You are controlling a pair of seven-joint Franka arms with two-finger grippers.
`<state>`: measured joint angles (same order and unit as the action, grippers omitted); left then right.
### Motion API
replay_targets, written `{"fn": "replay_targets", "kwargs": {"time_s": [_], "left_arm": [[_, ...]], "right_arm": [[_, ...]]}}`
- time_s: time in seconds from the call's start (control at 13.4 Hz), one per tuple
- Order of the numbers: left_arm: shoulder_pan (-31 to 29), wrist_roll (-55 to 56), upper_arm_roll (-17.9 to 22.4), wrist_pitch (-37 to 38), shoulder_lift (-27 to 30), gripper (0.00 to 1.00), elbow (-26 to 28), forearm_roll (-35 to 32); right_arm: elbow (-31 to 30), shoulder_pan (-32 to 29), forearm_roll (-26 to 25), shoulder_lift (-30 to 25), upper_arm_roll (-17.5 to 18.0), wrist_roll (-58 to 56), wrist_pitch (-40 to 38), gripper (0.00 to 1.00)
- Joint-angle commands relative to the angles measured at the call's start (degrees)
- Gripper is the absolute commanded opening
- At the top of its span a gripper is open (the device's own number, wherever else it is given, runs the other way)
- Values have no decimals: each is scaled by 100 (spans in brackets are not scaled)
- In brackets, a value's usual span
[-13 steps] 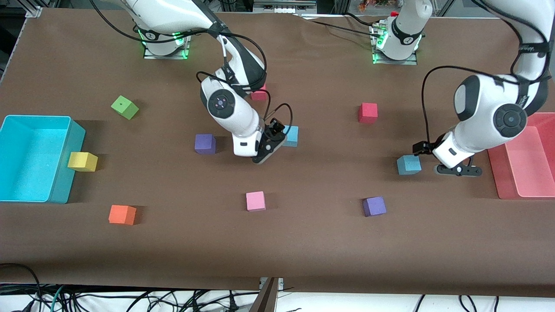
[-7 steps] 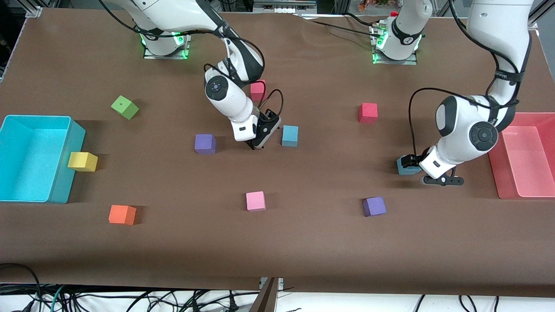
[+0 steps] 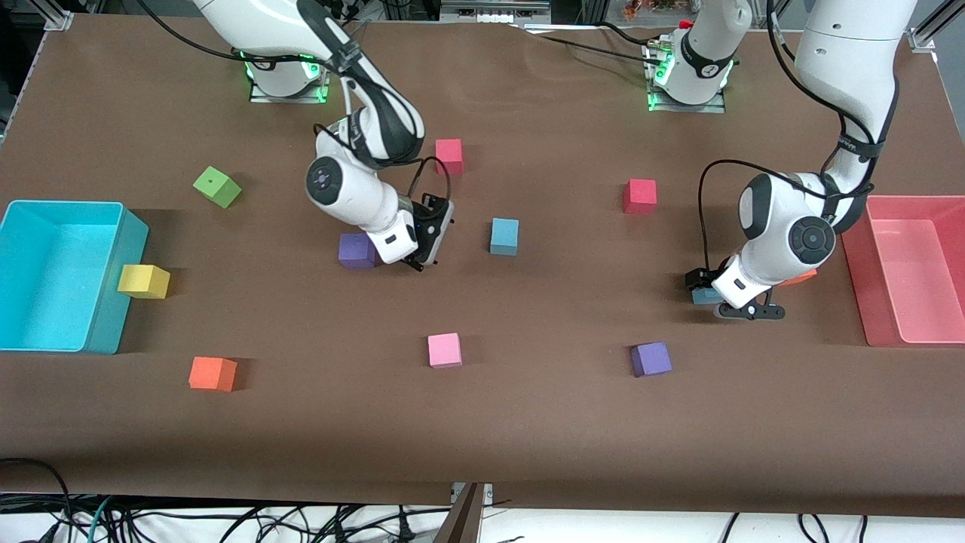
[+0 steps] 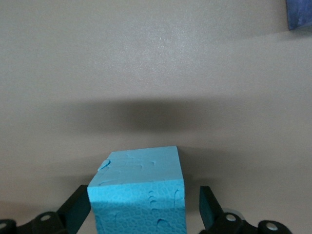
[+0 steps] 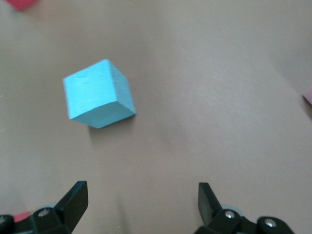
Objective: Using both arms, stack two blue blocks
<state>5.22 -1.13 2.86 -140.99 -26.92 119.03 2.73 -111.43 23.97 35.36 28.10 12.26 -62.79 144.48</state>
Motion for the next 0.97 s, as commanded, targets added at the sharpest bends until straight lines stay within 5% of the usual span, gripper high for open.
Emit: {"fn": "replay_targets", "kwargs": {"time_s": [0.0,0.15,0.37,0.6,0.9], "left_arm": [[128,-19,22,-77,73,37,77,149],[190,113,22,-25,204,26,129,149],[338,122,22,614,1177,0,112,96],[777,156,-66,1223,1891,0,68,122],[1322,1621,-672,1416,1972,0,-256,148]], "right_arm": [[-133,-173,1468,-112,93,-1932,-157,100],[-142,-173,2707,-51,93,-3146,-175,100],[-133,-156,3923,195,93,-4345,-201,100],[-124,-129,4320,441,102,-4785,-219,100],[-124,-155,5216,591,93,-5769,-561,100]]}}
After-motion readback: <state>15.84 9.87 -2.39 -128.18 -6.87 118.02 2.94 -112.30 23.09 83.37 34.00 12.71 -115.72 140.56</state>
